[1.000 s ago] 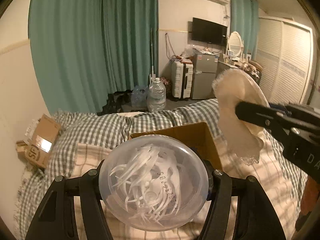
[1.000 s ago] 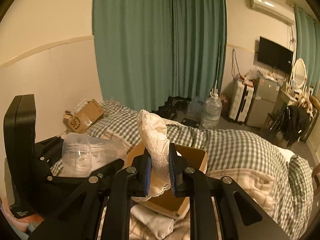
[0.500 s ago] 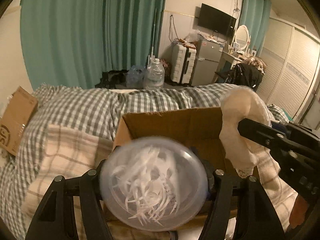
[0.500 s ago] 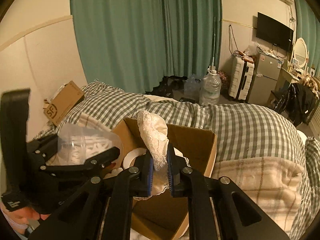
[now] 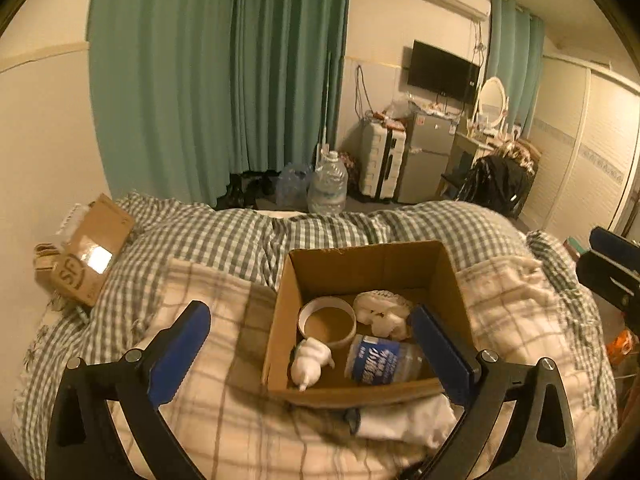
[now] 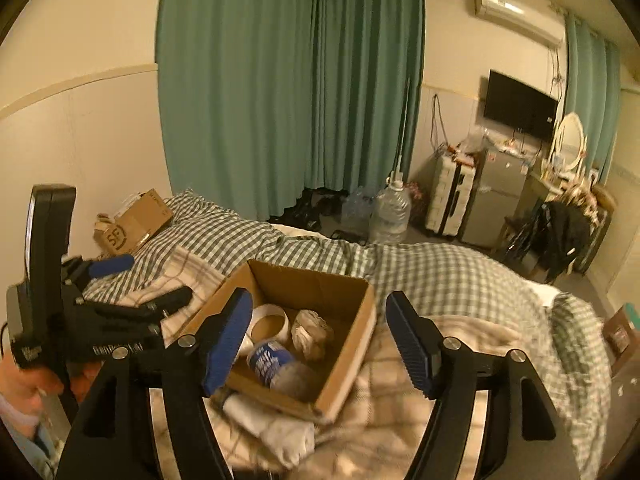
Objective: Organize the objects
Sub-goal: 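Grasp the white foam roll with the right tool while the left tool grasps the blue tissue pack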
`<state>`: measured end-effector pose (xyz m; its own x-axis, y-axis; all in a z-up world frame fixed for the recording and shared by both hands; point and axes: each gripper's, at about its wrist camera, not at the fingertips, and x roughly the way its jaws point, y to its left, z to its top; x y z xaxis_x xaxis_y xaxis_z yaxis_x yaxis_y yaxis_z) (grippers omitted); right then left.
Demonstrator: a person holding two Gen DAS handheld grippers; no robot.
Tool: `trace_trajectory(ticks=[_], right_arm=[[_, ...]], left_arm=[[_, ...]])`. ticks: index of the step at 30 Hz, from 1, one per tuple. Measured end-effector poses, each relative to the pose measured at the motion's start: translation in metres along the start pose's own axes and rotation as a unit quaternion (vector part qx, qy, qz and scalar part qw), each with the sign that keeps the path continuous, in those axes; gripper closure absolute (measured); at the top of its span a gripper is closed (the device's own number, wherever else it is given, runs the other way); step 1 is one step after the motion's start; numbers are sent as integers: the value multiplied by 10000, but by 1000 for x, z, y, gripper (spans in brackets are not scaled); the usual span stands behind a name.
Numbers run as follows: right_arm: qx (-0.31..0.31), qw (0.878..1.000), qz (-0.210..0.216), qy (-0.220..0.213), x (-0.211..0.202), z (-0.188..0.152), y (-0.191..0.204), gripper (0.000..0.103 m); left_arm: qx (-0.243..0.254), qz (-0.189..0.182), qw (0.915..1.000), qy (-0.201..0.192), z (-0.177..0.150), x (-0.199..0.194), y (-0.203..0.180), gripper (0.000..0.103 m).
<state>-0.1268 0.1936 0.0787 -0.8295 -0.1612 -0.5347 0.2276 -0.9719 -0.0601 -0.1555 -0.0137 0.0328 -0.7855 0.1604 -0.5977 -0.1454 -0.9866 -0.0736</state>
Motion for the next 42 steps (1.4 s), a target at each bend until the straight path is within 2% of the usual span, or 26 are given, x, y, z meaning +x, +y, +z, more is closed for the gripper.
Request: trace_trajectory(ticks=[7,11,13,15,21,24,27,29,34,35,39,42], right_arm=[[-301,9994,-28,-166,-67,-30,23,34],[-381,9993,30,-49,-78,-60,39,34],[-426,9989,185,69,-76,-82,46,34],[-480,9977,423,231,-68,-106,54,34],[-629,9864,871,1241,-28,-182,77,34],[-473,9775,993,1800,-11,-215,75,34],[-291,9739,1022,2004,-3,-226,69,34],[-391,9735,1006,2018,-3,-228,72,34],[-829,9671,919,2223,3,-233,91,55],[-861,9666,907,2238,3,-233,92,63],[-875,9707,831,2077,-4,-227,90,80],[-832,9760,854,1824,-17,-216,86,82]], left_arm=[[21,91,9999,-121,-29,-57,4,0],[41,289,9994,-190,-63,-75,6,0],[149,509,9985,-137,-86,-75,5,0],[224,767,9968,-104,-110,-72,1,0],[493,680,9963,176,-169,-55,-12,0],[483,637,9960,393,-184,-46,-14,0],[349,464,9968,544,-194,-41,-15,0],[413,526,9961,582,-197,-38,-17,0],[289,588,9960,611,-197,-39,-12,0],[251,603,9960,616,-197,-39,-11,0],[110,667,9955,659,-196,-39,-4,0],[44,698,9951,699,-195,-38,-1,0]])
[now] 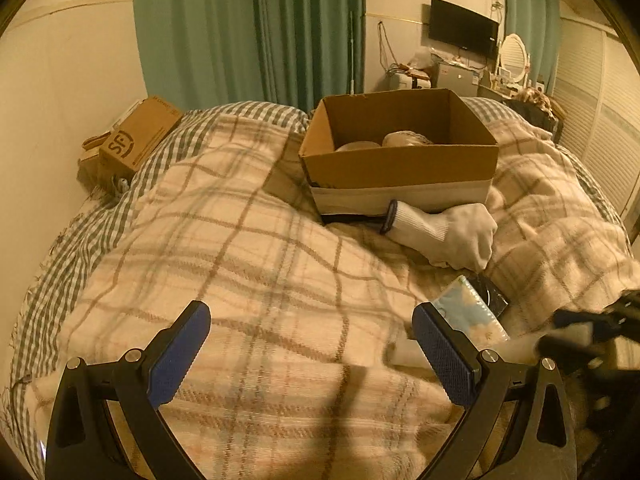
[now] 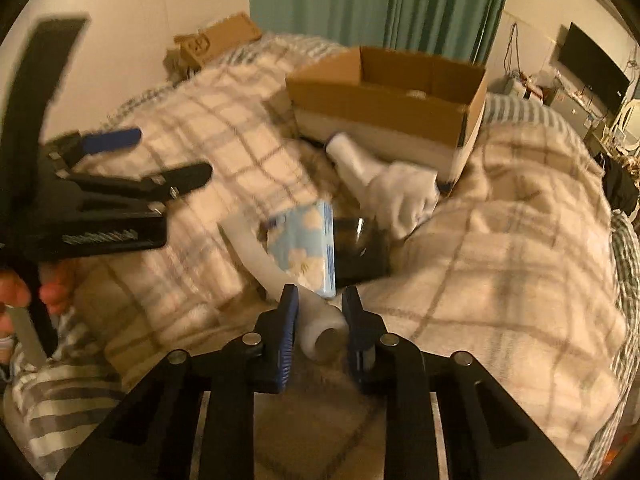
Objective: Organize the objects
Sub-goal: 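Grasp the white foam roll with the right tool while the left tool grasps the blue tissue pack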
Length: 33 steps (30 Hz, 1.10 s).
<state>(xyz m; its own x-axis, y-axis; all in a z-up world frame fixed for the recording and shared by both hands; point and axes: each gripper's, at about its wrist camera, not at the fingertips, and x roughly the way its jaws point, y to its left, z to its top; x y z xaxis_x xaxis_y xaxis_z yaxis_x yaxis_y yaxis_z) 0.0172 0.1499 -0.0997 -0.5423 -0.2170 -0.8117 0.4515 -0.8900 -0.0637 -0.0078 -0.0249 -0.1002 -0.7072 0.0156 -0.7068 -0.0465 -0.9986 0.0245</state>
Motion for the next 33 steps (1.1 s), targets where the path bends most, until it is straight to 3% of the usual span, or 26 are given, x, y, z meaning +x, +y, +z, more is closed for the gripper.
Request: trace_trajectory(ticks=[6,15,18,21,27,33], right_arm=[[166,9972,-163,-706,-43,15,-16,83],[735,9756,-1131,-1733,-104,40,-70,83],[815,9730,-1255,-1758,-102,40,-79,83],[893,9773,-1074,-1596,-84,36,-85,83],[887,9831,-773,-1399,-57,24,-78,83],[893,9844,-728,-1330,-51,20,-77,83]], left_arm=[[49,104,9999,72,3,3,-4,0],[269,-95,9995,160,14,10,-41,0],[387,-137,9990,200,15,17,-57,0],[640,-210,9975,191,12,25,-75,0],[928,-520,9922,643,-3,53,-95,0],[832,-941,9876,944,-7,67,-94,1]])
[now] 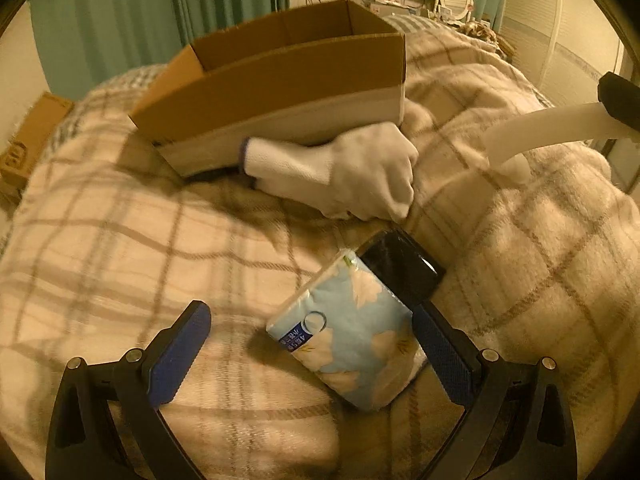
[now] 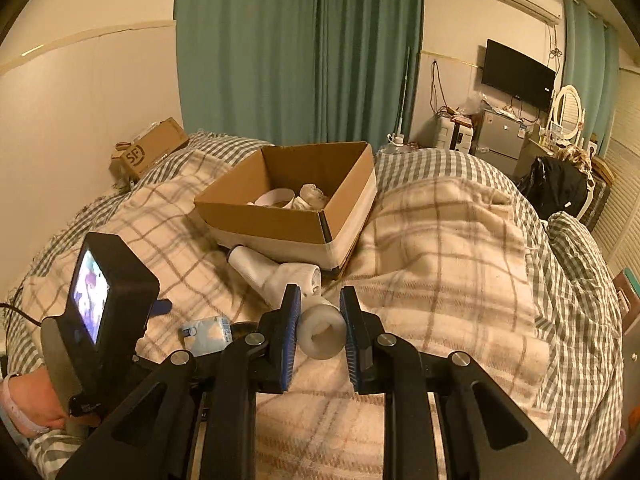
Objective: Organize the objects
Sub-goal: 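Grasp the white foam roll with the right tool while the left tool grasps the blue tissue pack, then carry the foam roll and tissue pack into the box and open both tools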
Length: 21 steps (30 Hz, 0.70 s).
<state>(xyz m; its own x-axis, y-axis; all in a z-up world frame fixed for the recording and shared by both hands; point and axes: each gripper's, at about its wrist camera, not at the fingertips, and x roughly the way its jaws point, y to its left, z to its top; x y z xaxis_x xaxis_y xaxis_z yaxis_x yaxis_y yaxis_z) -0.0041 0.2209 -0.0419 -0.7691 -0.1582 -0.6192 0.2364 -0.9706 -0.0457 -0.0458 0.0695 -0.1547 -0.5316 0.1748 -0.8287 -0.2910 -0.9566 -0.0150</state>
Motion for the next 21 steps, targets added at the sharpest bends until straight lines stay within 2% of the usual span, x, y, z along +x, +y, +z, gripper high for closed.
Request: trace_trajectory(ticks=[2,3,6,9,12,18,21], right_arm=[[-4,10000,2,23,0,0,1,83],[-16,10000,1,28,0,0,2,83],[-62,10000,-9,43,-1,1,6,83],[-105,9999,-18,27,-4,3,10,83],[-140,9999,-26,-22,-9,8,13,83],[-288,9992,-69,-270,-30,26,21,83],[-396,9984,-125,-386,-36,38,24,83]], left_arm=[[73,-145,9999,-28,-1,-2,-3,13],[181,-273,9995,-50,-2,-4,-7,29],[495,-127,9986,-161,-5,-10,-19,34],[527,-5,9983,-231,-4,-17,-19,41],[555,128,9980,-285,-1,-28,-17,43],[205,26,9981,-587,21,-67,6,45],[169,157,9959,-878,40,-90,13,46]])
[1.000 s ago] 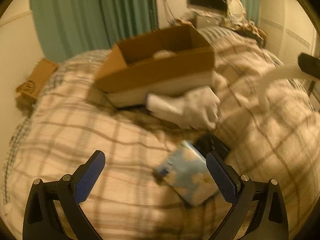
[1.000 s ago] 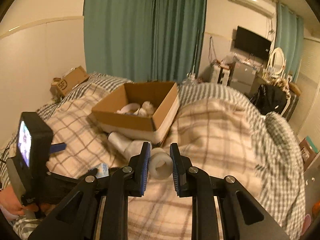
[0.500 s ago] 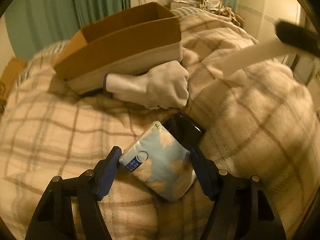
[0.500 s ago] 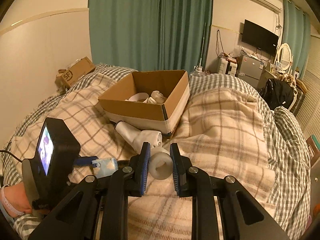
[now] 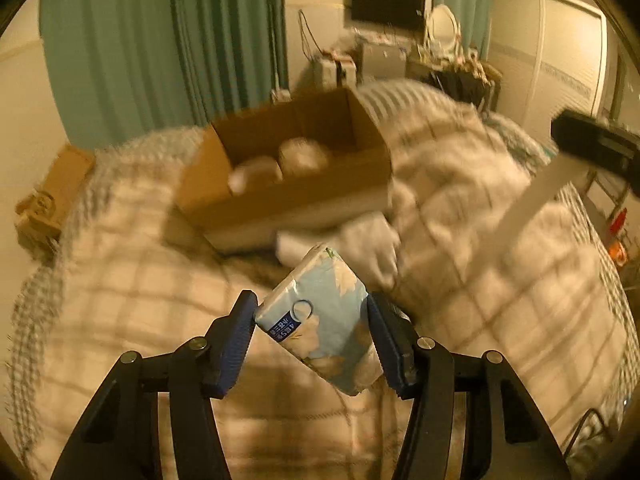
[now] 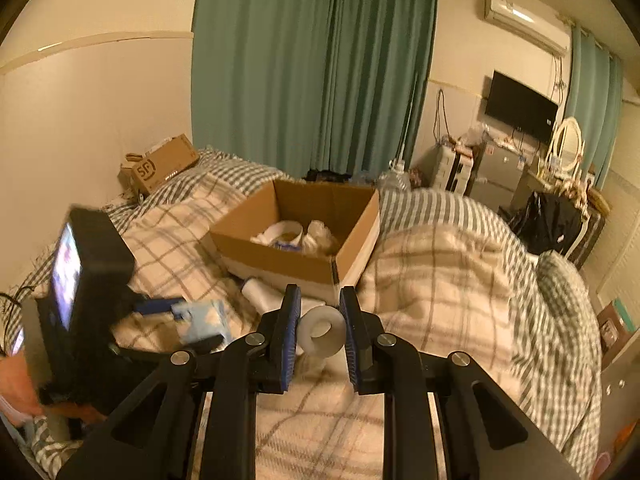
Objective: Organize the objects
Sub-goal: 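Carry the foam roll and tissue pack into the box and open both tools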
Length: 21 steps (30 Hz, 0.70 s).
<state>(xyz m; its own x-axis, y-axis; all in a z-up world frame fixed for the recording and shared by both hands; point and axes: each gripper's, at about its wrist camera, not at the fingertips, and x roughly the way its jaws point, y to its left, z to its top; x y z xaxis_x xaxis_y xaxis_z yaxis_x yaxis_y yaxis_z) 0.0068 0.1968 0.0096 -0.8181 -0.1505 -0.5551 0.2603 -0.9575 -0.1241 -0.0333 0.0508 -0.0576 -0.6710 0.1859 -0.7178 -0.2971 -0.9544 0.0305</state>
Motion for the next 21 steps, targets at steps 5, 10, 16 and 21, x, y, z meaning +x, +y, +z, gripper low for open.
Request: trace_trajectory(ticks=[5,10,16,21], right_arm=[[-170,9992,1,-373,-12,39,0,83],[-353,9969,6,-705,-16,82,2,83],[-526,9947,-65,-877,7,133,3,84],[-544,9947,14,-868,46,162,2,84]], left_arm=[[-107,117,9993,-342,39,-18,16,46],[-92,319,9973,-658,81,-25,31,46],[-179,466,9956,-791,125,-10,49,46],[-232,559,9956,-713,150,24,65,46]])
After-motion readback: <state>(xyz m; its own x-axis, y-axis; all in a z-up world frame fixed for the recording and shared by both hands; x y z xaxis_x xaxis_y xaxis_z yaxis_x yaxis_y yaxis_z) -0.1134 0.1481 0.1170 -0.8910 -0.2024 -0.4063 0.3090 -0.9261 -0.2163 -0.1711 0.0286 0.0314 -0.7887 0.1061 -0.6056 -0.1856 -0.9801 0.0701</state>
